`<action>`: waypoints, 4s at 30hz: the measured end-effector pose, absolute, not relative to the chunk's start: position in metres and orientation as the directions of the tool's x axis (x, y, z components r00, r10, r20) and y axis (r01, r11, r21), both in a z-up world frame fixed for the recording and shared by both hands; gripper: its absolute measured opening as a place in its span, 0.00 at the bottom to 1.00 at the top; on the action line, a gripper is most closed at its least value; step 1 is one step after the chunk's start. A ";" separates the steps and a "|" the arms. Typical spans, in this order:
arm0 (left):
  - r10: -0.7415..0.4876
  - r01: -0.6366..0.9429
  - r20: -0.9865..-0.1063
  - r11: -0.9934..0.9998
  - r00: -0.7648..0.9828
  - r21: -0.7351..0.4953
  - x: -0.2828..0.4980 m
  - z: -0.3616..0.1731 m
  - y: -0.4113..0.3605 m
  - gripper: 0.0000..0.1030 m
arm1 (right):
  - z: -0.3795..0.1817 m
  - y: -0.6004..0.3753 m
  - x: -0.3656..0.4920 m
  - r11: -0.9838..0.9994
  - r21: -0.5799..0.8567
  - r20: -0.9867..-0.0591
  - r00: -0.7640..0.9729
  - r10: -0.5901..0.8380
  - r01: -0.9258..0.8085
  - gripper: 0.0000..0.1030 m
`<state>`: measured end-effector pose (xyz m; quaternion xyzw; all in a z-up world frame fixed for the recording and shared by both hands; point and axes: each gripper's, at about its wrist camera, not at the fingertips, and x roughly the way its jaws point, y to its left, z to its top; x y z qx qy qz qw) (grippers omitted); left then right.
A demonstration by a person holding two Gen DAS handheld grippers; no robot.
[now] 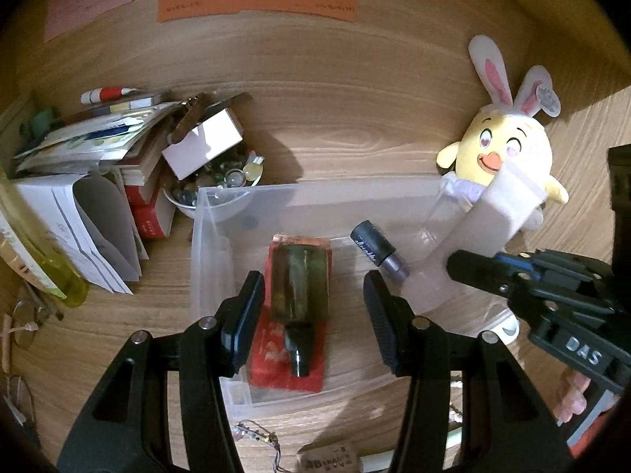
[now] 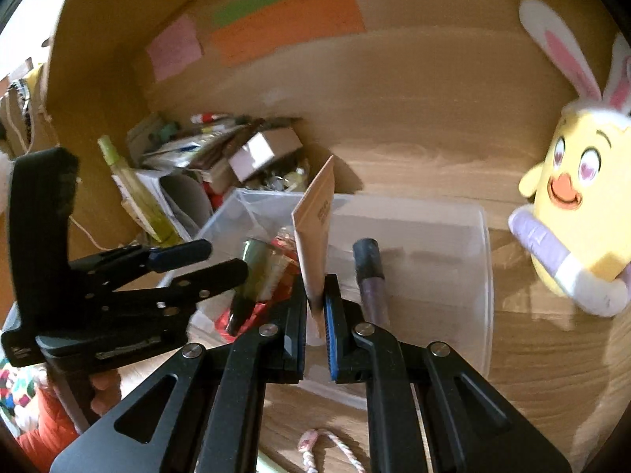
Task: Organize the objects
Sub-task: 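Lower both items into the clear box and open both grippers, then grasp the light blue block with the left gripper while the right grasps the white tape roll, then carry the blue block and tape roll into the clear box and release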
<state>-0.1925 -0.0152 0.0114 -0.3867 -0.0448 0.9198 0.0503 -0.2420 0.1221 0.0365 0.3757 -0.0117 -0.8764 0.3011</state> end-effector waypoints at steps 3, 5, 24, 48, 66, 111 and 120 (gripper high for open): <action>0.126 -0.060 -0.712 -0.991 -0.691 -0.118 -0.193 0.011 -0.014 0.50 | 0.027 0.127 -0.253 -0.830 0.269 -0.672 -0.522 -0.525 0.489 0.08; 0.126 -0.061 -0.710 -0.991 -0.692 -0.117 -0.192 0.012 -0.014 0.51 | 0.023 0.127 -0.258 -0.844 0.260 -0.688 -0.523 -0.503 0.469 0.08; 0.093 -0.047 -0.628 -0.995 -0.773 -0.090 -0.153 0.048 -0.018 0.79 | 0.031 0.120 -0.230 -0.899 0.062 -0.698 -0.624 -0.350 0.434 0.79; 0.038 0.010 -0.663 -0.998 -0.747 -0.068 -0.082 0.031 -0.019 0.95 | 0.051 0.184 -0.141 -0.939 0.017 -0.622 -0.732 -0.279 0.344 0.84; -0.067 0.076 -0.782 -0.997 -0.620 0.026 -0.048 -0.037 -0.041 0.94 | -0.002 0.219 -0.155 -0.964 0.078 -0.720 -0.655 -0.230 0.253 0.83; -0.043 0.139 -0.784 -0.989 -0.619 -0.056 -0.043 -0.041 -0.073 0.24 | -0.016 0.199 -0.176 -0.941 0.069 -0.724 -0.632 -0.275 0.331 0.35; -0.023 0.113 -0.725 -0.991 -0.689 -0.076 -0.064 -0.007 -0.071 0.24 | 0.015 0.181 -0.159 -0.910 0.095 -0.653 -0.665 -0.363 0.404 0.35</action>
